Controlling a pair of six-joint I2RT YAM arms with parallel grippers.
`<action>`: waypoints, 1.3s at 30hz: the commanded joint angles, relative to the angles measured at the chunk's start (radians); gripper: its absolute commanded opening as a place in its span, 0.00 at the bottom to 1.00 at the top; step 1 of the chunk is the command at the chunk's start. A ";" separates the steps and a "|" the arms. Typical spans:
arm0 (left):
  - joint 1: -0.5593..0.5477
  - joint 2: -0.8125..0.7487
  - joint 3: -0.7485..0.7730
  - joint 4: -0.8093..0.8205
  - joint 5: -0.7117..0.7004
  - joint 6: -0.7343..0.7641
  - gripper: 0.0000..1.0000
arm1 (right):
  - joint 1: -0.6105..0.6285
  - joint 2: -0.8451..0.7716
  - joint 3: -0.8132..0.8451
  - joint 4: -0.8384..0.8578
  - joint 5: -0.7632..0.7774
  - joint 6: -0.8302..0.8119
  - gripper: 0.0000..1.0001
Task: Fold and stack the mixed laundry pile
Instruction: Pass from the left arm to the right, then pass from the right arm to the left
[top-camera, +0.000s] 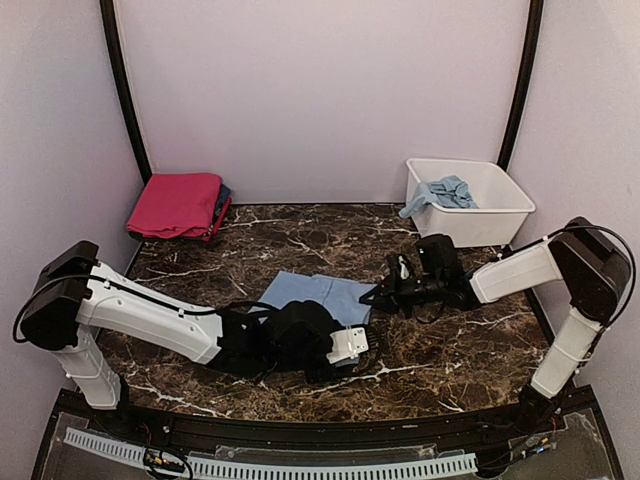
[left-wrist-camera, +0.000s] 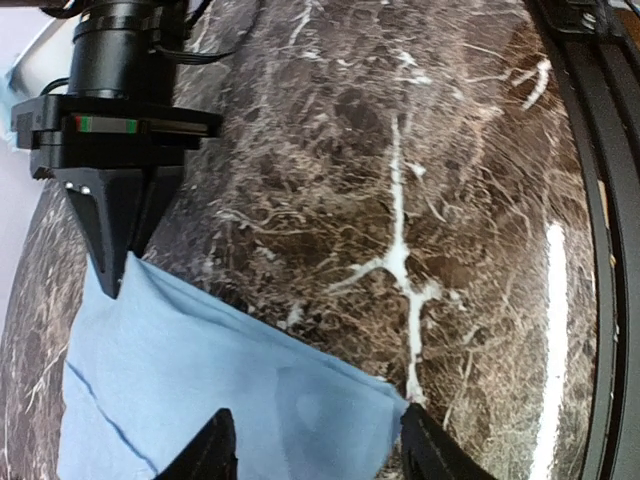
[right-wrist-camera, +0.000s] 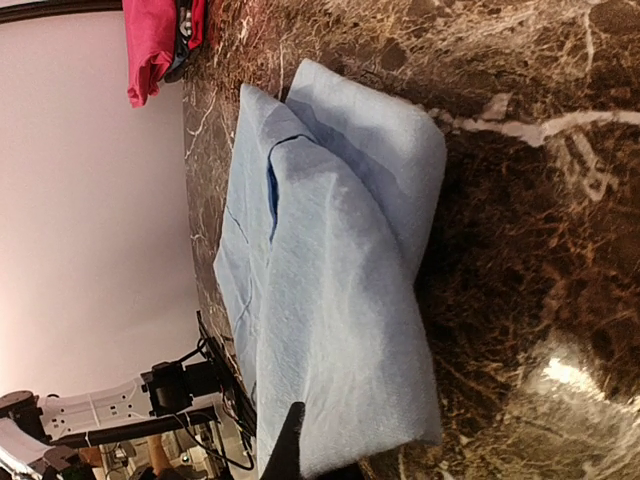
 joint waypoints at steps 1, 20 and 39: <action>-0.019 -0.041 0.139 -0.137 -0.200 -0.192 0.64 | 0.087 -0.080 -0.023 -0.031 0.155 0.099 0.00; -0.128 0.209 0.395 -0.509 -0.621 -0.656 0.77 | 0.215 -0.162 -0.059 -0.016 0.319 0.317 0.00; -0.129 0.370 0.587 -0.735 -0.663 -0.813 0.80 | 0.240 -0.166 -0.066 -0.018 0.316 0.490 0.00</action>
